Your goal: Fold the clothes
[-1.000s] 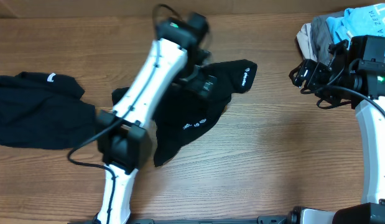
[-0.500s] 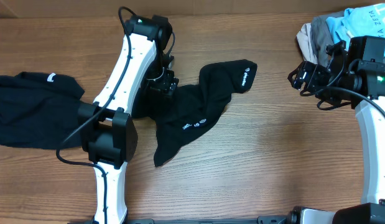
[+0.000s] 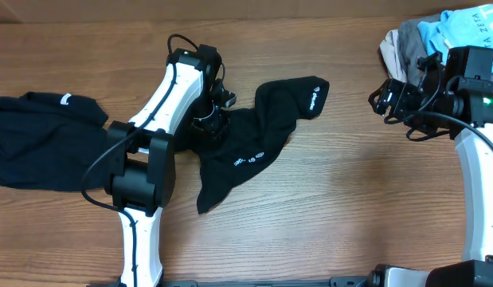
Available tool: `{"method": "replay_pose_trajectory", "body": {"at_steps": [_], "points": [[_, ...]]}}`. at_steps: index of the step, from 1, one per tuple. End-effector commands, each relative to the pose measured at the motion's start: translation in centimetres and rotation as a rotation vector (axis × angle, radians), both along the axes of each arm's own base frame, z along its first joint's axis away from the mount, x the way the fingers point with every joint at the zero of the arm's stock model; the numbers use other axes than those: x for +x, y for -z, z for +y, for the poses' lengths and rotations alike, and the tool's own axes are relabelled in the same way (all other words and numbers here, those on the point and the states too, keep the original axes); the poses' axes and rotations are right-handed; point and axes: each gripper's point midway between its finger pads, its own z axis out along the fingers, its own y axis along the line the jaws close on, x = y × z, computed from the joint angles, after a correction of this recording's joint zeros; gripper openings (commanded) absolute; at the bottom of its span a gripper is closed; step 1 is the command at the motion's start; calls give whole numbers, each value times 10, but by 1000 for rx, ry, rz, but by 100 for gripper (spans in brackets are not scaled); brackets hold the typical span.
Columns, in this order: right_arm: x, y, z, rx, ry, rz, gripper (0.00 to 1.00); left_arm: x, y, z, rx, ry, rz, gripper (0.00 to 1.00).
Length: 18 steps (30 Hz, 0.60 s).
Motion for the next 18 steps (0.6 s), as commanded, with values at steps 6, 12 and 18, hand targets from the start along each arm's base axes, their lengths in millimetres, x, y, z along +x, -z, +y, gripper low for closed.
{"method": "replay_pose_trajectory", "body": {"at_steps": [6,12,18], "points": [[3,-10,0,-2,-8,-36,93,5,-9,1,-29,57,-42,4],[6,-12,0,-3,-9,-53,93,10,-48,15,21,-91,-34,4],[9,-18,11,53,-44,-78,92,37,-139,23,6,-181,-201,4]]}}
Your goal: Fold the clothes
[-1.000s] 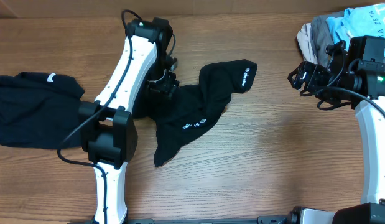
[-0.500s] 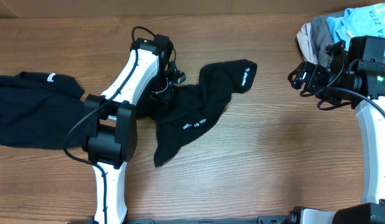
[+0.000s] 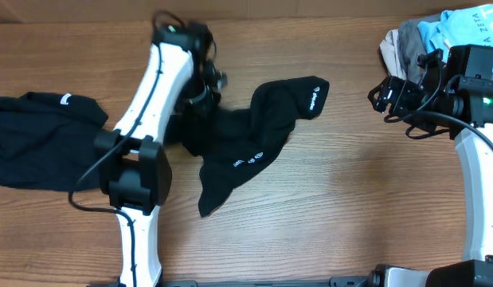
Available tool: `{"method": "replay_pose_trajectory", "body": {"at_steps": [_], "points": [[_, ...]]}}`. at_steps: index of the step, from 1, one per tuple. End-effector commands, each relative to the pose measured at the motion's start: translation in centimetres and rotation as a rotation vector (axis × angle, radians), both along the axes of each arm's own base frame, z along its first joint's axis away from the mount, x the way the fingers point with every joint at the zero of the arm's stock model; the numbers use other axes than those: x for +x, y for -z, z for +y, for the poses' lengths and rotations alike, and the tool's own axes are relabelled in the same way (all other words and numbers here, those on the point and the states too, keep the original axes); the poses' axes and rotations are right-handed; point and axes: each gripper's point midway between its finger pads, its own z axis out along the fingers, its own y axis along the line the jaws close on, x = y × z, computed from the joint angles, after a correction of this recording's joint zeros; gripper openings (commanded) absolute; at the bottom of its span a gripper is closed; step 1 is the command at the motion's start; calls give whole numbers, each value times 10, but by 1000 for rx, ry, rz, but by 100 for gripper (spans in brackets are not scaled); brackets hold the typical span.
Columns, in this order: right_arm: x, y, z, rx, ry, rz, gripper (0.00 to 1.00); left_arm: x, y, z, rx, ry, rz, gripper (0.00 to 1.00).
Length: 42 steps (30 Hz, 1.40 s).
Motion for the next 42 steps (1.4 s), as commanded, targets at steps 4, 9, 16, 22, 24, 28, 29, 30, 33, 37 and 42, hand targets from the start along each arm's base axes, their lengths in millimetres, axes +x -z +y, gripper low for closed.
{"method": "replay_pose_trajectory", "body": {"at_steps": [4,9,16,22,24,28,29,30,33,37,42], "points": [[2,-18,19,77,-93,-65,92,42,-124,12,-17,-154,-371,4],[0,-19,34,89,-150,-74,91,46,-191,12,-79,-163,-580,4],[-2,-17,73,55,-279,-81,91,30,-248,17,-124,-179,-739,4],[0,-16,96,44,-339,-97,92,11,-295,29,-131,-217,-880,4],[2,-17,101,48,-346,-107,92,3,-306,31,-142,-222,-905,4],[11,-11,115,62,-360,-109,92,-10,-309,30,-162,-219,-889,4],[13,-8,118,65,-368,-106,92,-11,-306,28,-166,-215,-876,4],[15,-4,120,68,-371,-99,91,-11,-304,27,-168,-213,-866,4],[19,7,125,78,-369,-67,91,-10,-297,20,-198,-198,-834,4],[20,15,128,95,-374,-42,91,-9,-294,15,-215,-189,-816,4],[18,17,133,123,-389,-31,91,-8,-301,4,-271,-166,-833,4]]}}
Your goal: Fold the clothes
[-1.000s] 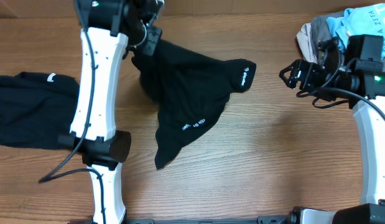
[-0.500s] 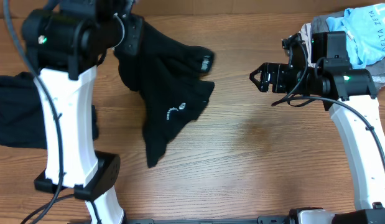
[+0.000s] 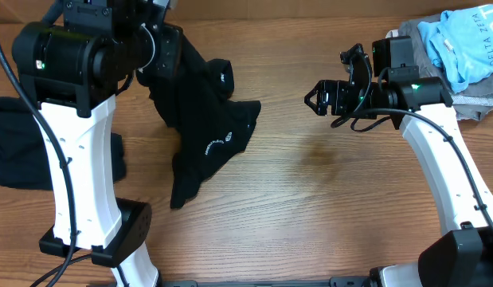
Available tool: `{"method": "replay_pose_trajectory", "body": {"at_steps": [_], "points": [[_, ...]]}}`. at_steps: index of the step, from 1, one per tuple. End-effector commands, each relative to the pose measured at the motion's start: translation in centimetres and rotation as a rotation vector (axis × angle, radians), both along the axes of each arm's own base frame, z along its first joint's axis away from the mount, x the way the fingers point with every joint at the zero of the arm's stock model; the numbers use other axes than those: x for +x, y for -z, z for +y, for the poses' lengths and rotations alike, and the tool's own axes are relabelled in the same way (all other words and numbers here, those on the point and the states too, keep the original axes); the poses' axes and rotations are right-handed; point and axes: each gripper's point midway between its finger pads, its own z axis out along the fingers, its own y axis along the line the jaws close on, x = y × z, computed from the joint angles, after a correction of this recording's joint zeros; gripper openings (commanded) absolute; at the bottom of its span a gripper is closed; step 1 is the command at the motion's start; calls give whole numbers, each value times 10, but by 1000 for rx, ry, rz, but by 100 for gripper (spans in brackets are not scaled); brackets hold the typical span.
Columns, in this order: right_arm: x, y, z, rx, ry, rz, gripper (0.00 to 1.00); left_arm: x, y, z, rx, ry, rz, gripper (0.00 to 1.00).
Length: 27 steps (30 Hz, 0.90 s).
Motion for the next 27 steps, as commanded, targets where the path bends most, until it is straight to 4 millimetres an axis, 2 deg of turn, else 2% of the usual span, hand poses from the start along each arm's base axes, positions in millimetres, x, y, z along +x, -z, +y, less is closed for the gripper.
{"method": "replay_pose_trajectory", "body": {"at_steps": [1,5,8,11,14,17,20,23,27], "points": [[0,-8,9,49,-24,-5,91,1,-8,-17,-71,48,-21,4],[-5,-4,23,83,-65,18,91,5,-19,-26,-115,85,-64,4],[-9,2,33,80,-90,32,91,9,-34,-36,-163,126,-120,4],[-11,3,36,80,-98,37,91,11,-49,-40,-205,130,-170,6],[-11,3,35,80,-98,38,91,8,-51,-39,-208,124,-173,9],[-12,4,35,78,-97,41,91,1,-34,-28,-160,79,-104,8],[-11,5,33,65,-90,39,91,-9,-5,-14,-87,23,14,4],[-9,6,31,51,-82,36,91,-7,14,-19,-87,35,86,4],[-8,10,24,19,-60,41,91,-1,54,-21,-58,34,220,4]]}}
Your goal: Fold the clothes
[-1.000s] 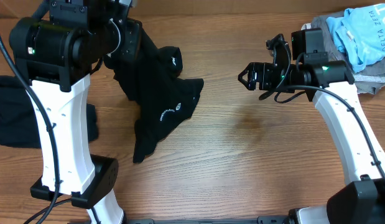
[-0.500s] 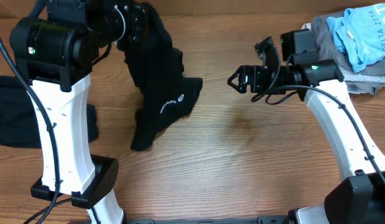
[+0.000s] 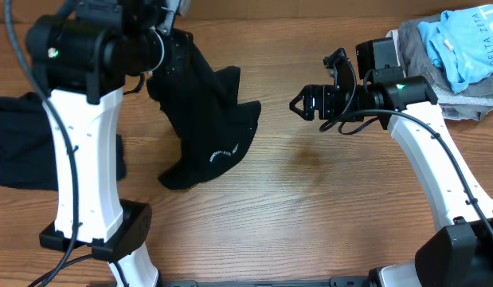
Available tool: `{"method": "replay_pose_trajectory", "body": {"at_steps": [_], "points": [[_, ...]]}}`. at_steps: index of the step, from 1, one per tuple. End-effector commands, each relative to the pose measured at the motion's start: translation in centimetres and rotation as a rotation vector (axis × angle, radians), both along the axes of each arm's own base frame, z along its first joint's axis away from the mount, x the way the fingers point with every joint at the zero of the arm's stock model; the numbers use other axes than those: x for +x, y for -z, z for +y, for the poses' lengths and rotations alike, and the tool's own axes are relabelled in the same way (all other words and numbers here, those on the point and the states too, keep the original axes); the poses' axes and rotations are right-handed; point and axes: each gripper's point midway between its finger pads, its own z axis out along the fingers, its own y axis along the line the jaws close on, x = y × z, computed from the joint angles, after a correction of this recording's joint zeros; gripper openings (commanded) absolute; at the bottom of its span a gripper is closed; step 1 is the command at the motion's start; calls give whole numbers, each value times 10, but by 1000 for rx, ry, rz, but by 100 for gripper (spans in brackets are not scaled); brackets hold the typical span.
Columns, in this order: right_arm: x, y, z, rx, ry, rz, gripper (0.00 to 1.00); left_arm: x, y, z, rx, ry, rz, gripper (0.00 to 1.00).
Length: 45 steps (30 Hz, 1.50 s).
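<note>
A black garment (image 3: 202, 112) with small white print hangs from my left gripper (image 3: 165, 44), which is raised high at the table's back left and shut on its top. The cloth's lower end still rests bunched on the wood. My right gripper (image 3: 303, 104) hovers open over the table's middle, to the right of the hanging cloth and apart from it. Another black garment (image 3: 23, 151) lies flat at the far left, partly hidden behind the left arm.
A pile of clothes sits at the back right corner: a light blue printed shirt (image 3: 461, 40) on top of grey fabric (image 3: 437, 84). The wooden table (image 3: 310, 207) stretches bare in front of the arms.
My right gripper has shifted further left toward the hanging garment. The black cloth hangs more gathered, its lower end pulled in and bunched closer under the left gripper.
At first my left gripper was low on the black garment, which lay spread on the table, while the right stood by the clothes pile. Then the left was raised with the cloth hanging, and the right was out over the middle; now it is nearer.
</note>
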Motion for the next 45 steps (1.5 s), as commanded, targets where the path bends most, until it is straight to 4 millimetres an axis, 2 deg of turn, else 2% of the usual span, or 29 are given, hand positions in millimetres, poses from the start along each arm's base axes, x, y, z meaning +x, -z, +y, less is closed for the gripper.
{"method": "replay_pose_trajectory", "body": {"at_steps": [1,2,3,7,8,9,13,16,19,22,28,34,39,42,45], "points": [[2,5,-11,-38,32,7,91,3,40,-2,32,-7,133,4],[3,6,-15,-43,42,12,91,3,61,-1,55,-10,200,4],[3,7,-17,-44,47,14,91,3,72,0,67,-10,237,4],[6,7,-30,-44,82,20,91,3,140,1,130,-8,437,4],[8,7,-36,-44,98,21,92,0,166,-1,147,2,514,4],[9,7,-39,-43,106,22,92,-2,182,-3,158,9,561,4],[10,8,-49,-45,132,33,92,-16,234,-13,217,69,711,4],[9,9,-52,-45,137,37,92,-21,260,-15,307,95,772,13],[10,9,-52,-46,138,37,92,-19,259,-14,333,95,759,26],[10,9,-52,-46,138,36,93,-17,248,-12,335,87,743,45],[9,9,-52,-46,137,38,93,-11,225,-12,308,80,674,55],[8,10,-52,-50,136,43,93,-16,226,-11,313,84,687,54],[6,12,-55,-69,144,53,93,-28,240,-7,331,86,752,46],[6,13,-57,-81,149,55,93,-33,246,-5,338,87,781,36],[6,13,-57,-80,149,54,93,-35,248,-4,342,88,788,34]]}}
